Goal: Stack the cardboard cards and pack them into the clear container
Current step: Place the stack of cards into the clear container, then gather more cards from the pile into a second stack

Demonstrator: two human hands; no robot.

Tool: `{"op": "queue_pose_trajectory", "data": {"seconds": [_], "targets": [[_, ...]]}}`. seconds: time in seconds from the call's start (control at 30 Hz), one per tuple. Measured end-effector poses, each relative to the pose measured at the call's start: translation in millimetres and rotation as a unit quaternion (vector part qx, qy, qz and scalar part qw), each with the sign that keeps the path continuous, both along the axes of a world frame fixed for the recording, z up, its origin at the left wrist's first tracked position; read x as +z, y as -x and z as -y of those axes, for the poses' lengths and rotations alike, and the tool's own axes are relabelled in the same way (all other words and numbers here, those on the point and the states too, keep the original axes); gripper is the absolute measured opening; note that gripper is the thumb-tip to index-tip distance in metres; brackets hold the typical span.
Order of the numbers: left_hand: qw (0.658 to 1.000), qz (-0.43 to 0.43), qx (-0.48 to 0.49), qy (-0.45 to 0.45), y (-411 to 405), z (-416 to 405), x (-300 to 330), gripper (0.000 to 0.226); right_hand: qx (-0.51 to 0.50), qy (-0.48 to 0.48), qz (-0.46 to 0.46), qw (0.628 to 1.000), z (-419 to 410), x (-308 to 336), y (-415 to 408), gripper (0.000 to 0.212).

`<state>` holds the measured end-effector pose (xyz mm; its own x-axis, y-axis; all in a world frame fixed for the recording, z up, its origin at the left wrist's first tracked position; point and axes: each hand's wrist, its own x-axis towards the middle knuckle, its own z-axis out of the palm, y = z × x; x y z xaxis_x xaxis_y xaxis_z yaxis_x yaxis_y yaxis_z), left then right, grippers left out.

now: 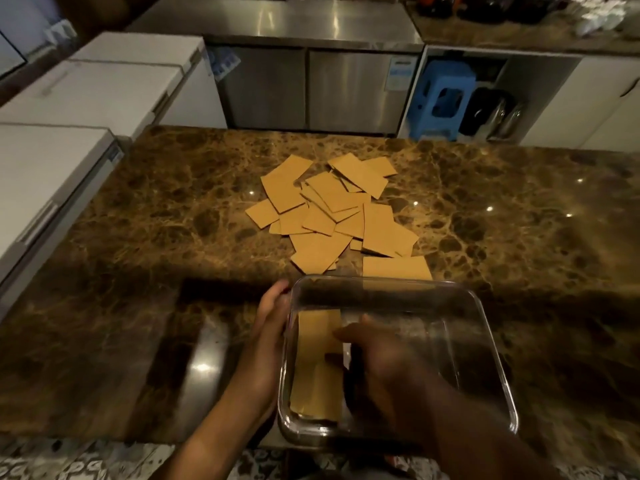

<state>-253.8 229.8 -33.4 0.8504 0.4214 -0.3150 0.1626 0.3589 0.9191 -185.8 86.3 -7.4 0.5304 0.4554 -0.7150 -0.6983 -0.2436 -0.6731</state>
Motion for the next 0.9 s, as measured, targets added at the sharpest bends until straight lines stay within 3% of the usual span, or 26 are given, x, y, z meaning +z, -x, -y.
{"op": "queue_pose_trajectory", "data": {"seconds": [0.03,0.1,0.2,0.27,0.33,0.4,0.5,0.57,0.77,0.9], "targets": [[1.0,0.001,0.005,-0.004,-3,-7,3,0.042,0.018,-0.015,0.013,1.0,9,17,-10,0.061],[0.998,0.001,0.011,-0.067,-15,-24,12,0.028,0.099,-0.013,0.137,0.986,28,45,-48,0.051],[0.994,-0.017,-0.002,-0.108,-54,-42,28,0.019,-0.02,-0.001,0.341,0.94,38,64,-119,0.018],[0.982,-0.02,-0.08,-0.17,-98,-45,36,0.014,-0.029,0.096,0.397,0.912,27,53,-167,0.018],[0.946,-0.08,-0.196,-0.246,-145,-35,37,0.018,0.059,0.212,0.344,0.913,10,32,-203,0.026],[0.914,-0.163,-0.263,-0.264,-186,-20,31,0.025,0.142,0.29,0.287,0.902,-6,12,-222,0.036],[0.899,-0.238,-0.27,-0.249,-222,-6,19,0.017,0.19,0.344,0.316,0.863,-30,-12,-234,0.031],[0.913,-0.252,-0.235,-0.219,-233,-4,14,0.023,0.229,0.379,0.319,0.838,-41,-16,-238,0.028],[0.946,-0.269,-0.146,-0.106,-228,-14,12,0.024,0.209,0.298,0.214,0.906,-10,-6,-250,0.019],[0.951,-0.261,-0.136,-0.1,-220,-20,20,0.026,0.094,0.235,0.224,0.941,30,7,-261,0.014]]}}
